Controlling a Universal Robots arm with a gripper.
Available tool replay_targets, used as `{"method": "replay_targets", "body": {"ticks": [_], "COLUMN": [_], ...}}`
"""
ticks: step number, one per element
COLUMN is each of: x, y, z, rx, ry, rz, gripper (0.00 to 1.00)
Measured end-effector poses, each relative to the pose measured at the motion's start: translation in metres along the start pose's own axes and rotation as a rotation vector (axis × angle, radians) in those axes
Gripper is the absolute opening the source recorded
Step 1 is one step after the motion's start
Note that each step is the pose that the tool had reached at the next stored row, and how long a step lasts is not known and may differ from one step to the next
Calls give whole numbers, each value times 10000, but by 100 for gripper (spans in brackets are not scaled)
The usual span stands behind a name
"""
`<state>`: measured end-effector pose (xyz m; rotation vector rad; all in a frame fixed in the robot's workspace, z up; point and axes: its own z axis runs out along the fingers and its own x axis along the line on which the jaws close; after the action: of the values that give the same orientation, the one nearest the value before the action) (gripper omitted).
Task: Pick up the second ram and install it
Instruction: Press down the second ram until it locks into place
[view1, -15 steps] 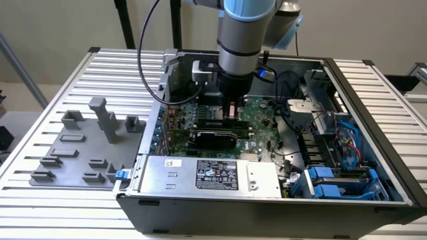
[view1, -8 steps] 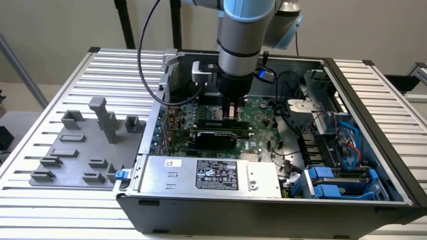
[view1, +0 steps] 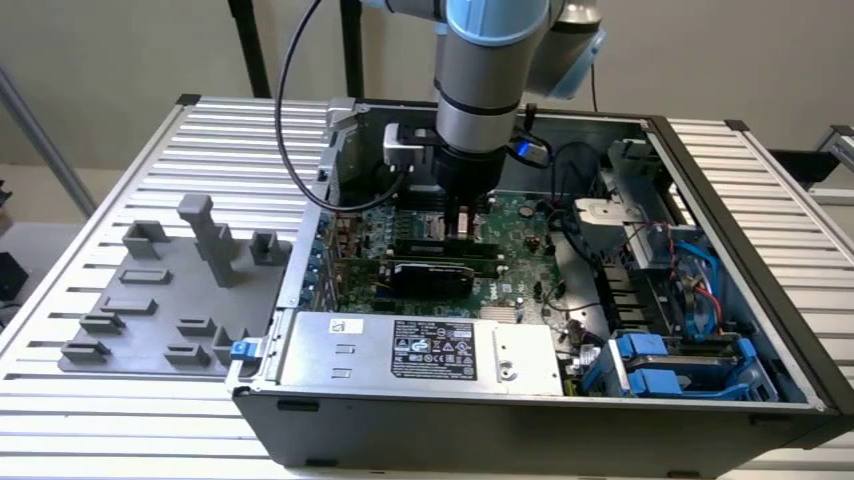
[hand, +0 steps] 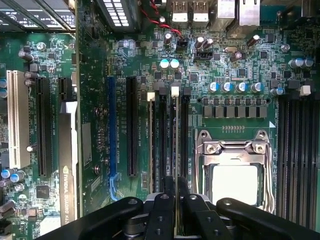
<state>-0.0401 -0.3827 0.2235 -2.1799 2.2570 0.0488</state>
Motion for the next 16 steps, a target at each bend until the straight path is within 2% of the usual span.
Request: {"method": "replay_targets", "body": {"ticks": [16], "x": [-13], "y": [4], "z": [34], "rx": [3], "ry": [-6], "rz": [7], "gripper": [0]}}
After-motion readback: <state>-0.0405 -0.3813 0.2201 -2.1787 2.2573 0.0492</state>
